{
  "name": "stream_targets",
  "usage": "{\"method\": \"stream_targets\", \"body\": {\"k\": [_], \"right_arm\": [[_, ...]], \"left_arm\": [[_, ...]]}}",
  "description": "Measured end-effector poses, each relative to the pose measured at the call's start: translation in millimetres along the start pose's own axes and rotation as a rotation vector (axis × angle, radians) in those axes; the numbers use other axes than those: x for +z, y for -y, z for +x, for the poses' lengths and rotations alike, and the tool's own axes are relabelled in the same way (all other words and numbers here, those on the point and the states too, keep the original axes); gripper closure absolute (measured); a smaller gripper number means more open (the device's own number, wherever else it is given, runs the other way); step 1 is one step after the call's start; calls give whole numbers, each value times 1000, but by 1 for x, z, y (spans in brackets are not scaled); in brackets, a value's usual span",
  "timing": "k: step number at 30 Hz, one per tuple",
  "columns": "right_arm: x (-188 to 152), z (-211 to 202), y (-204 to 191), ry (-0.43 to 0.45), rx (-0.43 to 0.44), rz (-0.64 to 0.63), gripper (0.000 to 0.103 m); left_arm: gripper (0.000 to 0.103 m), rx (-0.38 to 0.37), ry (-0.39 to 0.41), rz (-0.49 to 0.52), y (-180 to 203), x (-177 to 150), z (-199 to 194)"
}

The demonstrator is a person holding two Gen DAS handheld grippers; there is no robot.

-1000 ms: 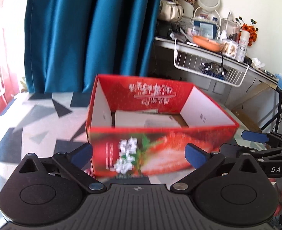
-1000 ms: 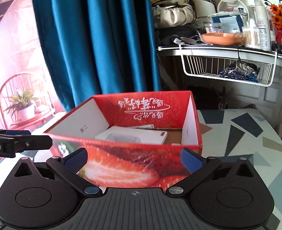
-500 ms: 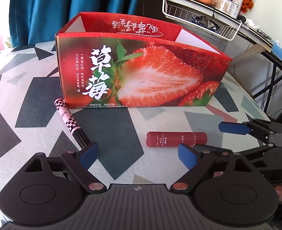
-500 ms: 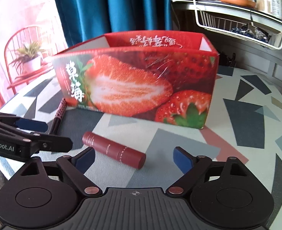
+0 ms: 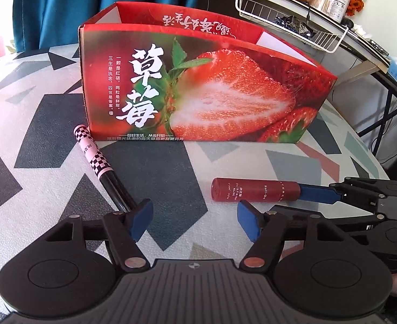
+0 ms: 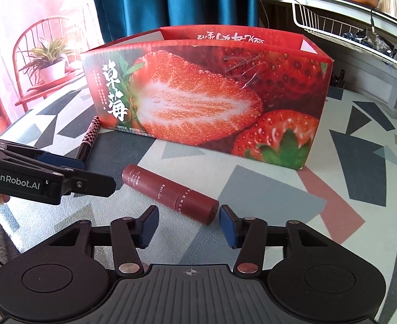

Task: Organize rigid objects
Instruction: 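Move both tools down to the dark red lipstick tube, then close both tools on the lipstick tube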

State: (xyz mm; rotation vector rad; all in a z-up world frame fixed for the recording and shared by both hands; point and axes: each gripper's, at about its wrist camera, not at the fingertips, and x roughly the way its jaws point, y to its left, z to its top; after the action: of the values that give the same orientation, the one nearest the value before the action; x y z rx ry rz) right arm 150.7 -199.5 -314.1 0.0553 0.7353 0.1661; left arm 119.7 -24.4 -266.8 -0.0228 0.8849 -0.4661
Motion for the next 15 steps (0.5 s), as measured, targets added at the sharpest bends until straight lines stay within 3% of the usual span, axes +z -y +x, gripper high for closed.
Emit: {"method": "stream_targets", "body": {"k": [3, 8, 15], "right_arm": [[0, 2, -2, -3, 0, -12, 62], [-1, 6, -4, -7, -10, -41, 65], [-1, 8, -5, -7, -18, -59, 66]], "left_arm": [[46, -12, -18, -1, -1, 2, 7], [55, -59, -14, -38, -3, 15, 16], [57, -140, -27, -45, 6, 16, 27]]}}
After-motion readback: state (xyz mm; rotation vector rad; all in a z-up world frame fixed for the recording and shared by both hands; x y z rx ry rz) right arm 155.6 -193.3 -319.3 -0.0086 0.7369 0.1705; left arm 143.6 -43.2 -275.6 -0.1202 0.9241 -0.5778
